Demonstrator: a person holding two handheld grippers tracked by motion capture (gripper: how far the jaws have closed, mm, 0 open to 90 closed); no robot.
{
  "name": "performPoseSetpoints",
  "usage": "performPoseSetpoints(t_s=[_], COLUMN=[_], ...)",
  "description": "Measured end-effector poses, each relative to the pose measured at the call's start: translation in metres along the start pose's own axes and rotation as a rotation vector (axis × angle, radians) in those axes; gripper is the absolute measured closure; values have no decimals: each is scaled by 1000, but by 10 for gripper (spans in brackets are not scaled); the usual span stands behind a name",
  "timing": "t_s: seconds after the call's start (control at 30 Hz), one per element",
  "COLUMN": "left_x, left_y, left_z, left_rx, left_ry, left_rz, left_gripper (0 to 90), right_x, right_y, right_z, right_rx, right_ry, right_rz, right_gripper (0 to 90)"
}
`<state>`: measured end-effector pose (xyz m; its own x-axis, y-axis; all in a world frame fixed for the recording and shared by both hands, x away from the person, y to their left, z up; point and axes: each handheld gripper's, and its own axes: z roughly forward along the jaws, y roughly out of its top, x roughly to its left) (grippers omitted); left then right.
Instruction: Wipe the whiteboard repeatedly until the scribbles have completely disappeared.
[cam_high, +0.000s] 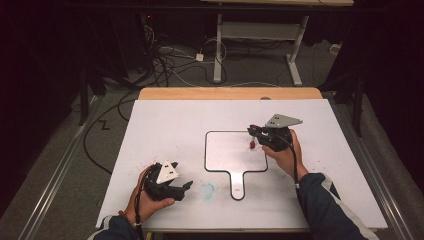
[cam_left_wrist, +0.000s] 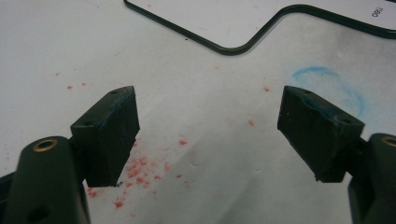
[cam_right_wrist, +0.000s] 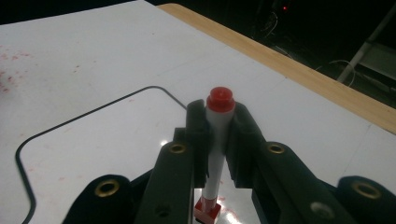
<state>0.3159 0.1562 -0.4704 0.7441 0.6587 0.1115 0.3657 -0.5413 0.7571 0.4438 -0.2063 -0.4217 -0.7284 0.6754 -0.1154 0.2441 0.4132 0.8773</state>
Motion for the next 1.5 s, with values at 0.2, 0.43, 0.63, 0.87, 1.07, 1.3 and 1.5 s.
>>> performPoseSetpoints(t_s=[0.2, 0.43, 0.63, 0.87, 1.07, 1.3, 1.5], left_x=[0, -1, -1, -2, -2, -2, -1], left_y=[0, 0, 0, 1, 1, 1, 1], left_z=[-1, 0, 1, 2, 3, 4, 4], left_rx=[-2, 4, 10, 12, 15, 20, 21], left_ry=[2, 0, -3, -7, -11, -13, -14], left_rz=[-1, 3, 2, 8, 10, 14, 12], left_gripper=[199, 199, 199, 199, 199, 199, 199], right_x=[1, 21, 38, 42, 15, -5, -12], right_y=[0, -4, -11, -15, -15, -9, -2], right_z=[-1, -17, -39, -46, -33, -14, 3], right_rx=[1, 17, 33, 28, 5, -10, -19], right_ry=[29, 78, 119, 111, 31, -16, -20], right_rz=[28, -1, -6, -30, -16, -10, -3], right_gripper=[815, 815, 815, 815, 815, 815, 815])
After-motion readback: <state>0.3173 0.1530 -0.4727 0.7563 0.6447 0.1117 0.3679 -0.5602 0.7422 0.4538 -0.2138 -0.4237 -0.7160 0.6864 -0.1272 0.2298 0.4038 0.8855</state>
